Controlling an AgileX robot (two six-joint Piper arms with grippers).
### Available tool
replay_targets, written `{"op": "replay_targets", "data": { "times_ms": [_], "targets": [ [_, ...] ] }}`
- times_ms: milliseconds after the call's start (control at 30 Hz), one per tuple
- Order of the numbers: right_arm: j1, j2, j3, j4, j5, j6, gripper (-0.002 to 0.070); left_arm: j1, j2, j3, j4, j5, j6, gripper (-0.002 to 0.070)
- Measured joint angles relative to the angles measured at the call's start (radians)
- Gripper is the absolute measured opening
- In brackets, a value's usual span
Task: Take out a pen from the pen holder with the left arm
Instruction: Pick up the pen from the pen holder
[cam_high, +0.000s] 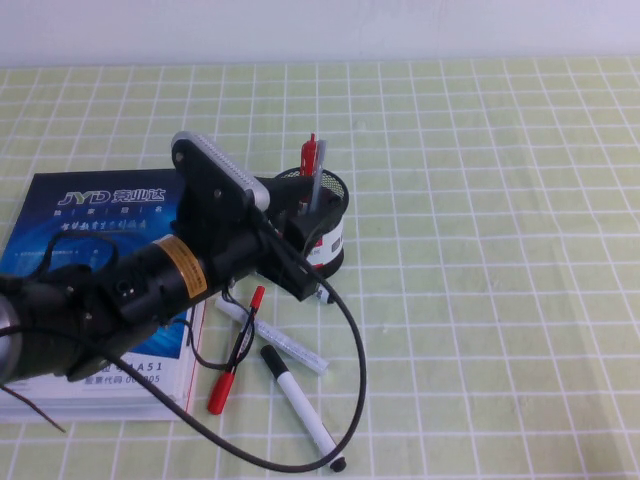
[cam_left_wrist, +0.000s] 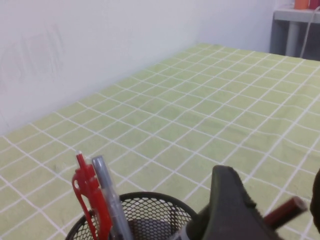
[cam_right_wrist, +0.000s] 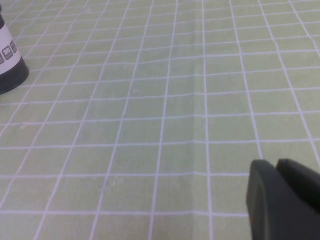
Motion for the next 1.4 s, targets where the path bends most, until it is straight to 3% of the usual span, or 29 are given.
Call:
{"op": "replay_targets", "data": {
  "times_ms": [533,600,767,867,1400],
  "targets": [
    [0.000,0.000,0.000,0.000,0.000,0.000,-0.0015,0.000,0.063,-0.031,0.020,0.010,-0.077,0.0298],
    [0.000,0.000,0.000,0.000,0.000,0.000,-0.0015,0.000,0.070,-0.034,0.018,0.015,-0.077,0.0269],
    [0.000,0.000,0.000,0.000,0.000,0.000,-0.0015,0.000,0.077,-0.034,0.009,0.035,-0.077,0.0083],
    [0.000,0.000,0.000,0.000,0.000,0.000,-0.0015,0.000,0.077,-0.034,0.008,0.035,-0.077,0.0022],
    [0.000,0.000,0.000,0.000,0.000,0.000,-0.0015,0.000,0.020,-0.038,0.007,0.049,-0.066,0.0000]
  ]
}}
